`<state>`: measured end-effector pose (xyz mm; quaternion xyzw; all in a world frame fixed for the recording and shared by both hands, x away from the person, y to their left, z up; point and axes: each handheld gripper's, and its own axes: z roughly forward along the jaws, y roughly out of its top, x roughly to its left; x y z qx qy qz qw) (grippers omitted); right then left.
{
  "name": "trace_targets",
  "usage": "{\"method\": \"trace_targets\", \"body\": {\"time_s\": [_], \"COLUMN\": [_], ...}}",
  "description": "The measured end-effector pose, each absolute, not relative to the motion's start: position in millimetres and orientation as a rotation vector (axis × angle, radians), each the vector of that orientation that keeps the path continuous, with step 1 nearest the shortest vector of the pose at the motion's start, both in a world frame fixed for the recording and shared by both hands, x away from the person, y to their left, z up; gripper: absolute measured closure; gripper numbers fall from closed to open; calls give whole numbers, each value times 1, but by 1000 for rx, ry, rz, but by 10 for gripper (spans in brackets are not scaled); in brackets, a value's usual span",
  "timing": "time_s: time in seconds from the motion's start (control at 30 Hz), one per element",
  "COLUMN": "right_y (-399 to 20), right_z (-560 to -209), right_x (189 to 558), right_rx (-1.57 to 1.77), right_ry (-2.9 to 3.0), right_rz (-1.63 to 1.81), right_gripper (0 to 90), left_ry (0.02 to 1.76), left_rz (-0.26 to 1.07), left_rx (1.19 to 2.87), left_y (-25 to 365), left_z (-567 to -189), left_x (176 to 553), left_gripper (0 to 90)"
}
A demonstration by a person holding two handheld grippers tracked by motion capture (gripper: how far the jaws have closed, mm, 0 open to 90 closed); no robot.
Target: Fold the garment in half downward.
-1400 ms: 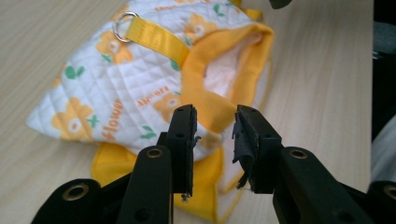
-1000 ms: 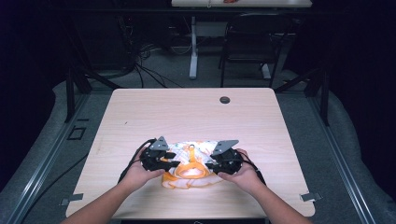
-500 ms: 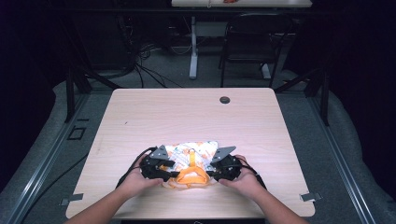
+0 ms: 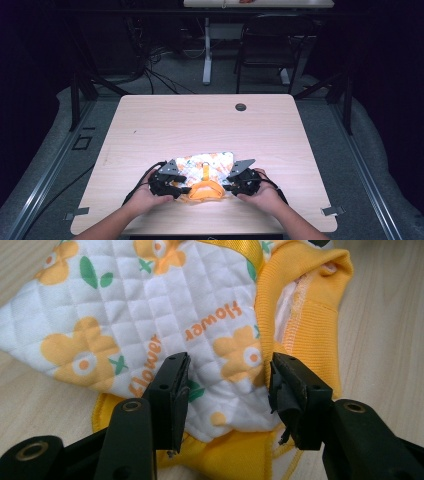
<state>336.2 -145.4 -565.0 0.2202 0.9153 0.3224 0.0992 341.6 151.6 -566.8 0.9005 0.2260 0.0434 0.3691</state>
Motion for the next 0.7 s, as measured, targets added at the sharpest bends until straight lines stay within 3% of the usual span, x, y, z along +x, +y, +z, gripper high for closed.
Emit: {"method": "trace_targets", "body": {"time_s": [0.7], "right_y": [-141], "right_z": [-566], "right_x": [354], "right_rx": [734], "right_ry": [2647], "right_rz": [995], "right_gripper": [621], "left_ry": [640], "left_rz": [200], "left_rx": [2287], "left_y": [155], "left_z": [-568], "left_x": [366], "left_gripper": [540]}}
